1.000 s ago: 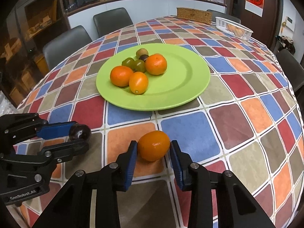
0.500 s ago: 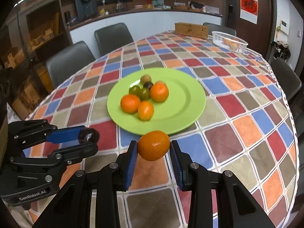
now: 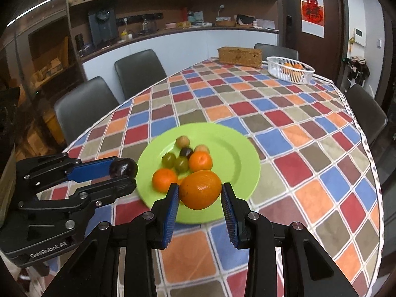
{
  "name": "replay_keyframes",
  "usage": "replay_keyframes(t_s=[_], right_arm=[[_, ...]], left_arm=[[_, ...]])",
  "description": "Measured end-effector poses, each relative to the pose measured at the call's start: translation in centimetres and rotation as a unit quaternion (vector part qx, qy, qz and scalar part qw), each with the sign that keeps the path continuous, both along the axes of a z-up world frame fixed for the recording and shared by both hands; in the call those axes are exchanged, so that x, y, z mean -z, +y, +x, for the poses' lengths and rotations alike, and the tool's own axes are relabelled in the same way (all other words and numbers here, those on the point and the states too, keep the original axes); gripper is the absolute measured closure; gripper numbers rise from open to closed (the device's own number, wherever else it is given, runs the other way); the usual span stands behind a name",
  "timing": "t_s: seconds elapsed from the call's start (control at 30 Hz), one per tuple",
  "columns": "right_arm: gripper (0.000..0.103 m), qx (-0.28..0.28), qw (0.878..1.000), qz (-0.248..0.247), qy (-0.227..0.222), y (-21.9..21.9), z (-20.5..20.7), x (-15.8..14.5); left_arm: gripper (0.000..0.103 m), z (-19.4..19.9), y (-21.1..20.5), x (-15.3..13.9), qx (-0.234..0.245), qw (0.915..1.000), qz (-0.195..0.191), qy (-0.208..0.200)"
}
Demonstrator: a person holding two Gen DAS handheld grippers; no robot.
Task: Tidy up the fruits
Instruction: 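Carry the plum and orange onto the green plate and open both grippers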
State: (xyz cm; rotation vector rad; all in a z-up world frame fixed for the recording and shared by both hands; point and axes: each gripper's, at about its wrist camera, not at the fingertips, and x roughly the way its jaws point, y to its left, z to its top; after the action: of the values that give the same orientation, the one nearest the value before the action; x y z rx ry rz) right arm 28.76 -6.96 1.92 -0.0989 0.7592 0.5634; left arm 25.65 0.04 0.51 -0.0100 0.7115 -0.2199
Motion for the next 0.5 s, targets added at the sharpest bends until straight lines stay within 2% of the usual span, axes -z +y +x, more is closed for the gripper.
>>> replay_keyframes(t_s=[0.2, 0.5], right_arm=[[0.067, 0.011, 1.0, 0.003, 0.001, 0.8, 2.6, 0.0], [0.067, 0.026, 0.999, -0.001, 0.02, 1.8, 7.0, 1.5]], left_arm=[[0.075, 3.5, 1.1, 0.4, 0.001, 0.9997, -0.021, 0.009], [0.076, 8.9, 2.4, 2.5, -0.002, 0.9988, -0.028, 0.041]])
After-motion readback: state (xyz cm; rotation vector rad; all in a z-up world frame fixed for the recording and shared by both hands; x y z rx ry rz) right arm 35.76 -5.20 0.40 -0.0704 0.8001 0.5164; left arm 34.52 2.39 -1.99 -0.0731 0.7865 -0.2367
